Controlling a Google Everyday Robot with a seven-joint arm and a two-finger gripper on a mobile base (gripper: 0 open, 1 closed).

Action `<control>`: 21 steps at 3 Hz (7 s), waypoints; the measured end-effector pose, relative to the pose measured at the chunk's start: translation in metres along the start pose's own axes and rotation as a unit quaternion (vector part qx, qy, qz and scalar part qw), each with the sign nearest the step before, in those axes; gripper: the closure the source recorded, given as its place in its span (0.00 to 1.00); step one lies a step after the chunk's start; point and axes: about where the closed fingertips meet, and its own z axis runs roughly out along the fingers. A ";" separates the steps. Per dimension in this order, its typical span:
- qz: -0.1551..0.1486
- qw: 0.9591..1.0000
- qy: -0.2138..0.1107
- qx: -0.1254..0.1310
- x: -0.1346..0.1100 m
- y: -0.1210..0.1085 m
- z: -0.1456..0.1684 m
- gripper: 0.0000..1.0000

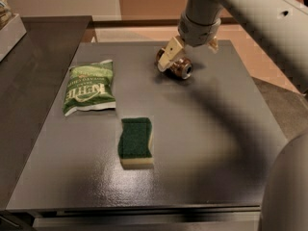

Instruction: Place orange can upright

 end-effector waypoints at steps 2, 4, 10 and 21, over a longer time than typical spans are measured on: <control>-0.049 0.999 -0.008 0.001 0.011 0.001 0.015 0.00; -0.057 0.998 -0.014 0.012 0.017 0.003 0.032 0.00; -0.038 0.999 -0.017 0.029 0.023 0.000 0.033 0.88; 0.539 0.825 -0.026 0.170 0.007 -0.047 -0.036 1.00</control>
Offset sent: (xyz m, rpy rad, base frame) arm 0.0145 0.0042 -0.0163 -0.0433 0.0298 0.1385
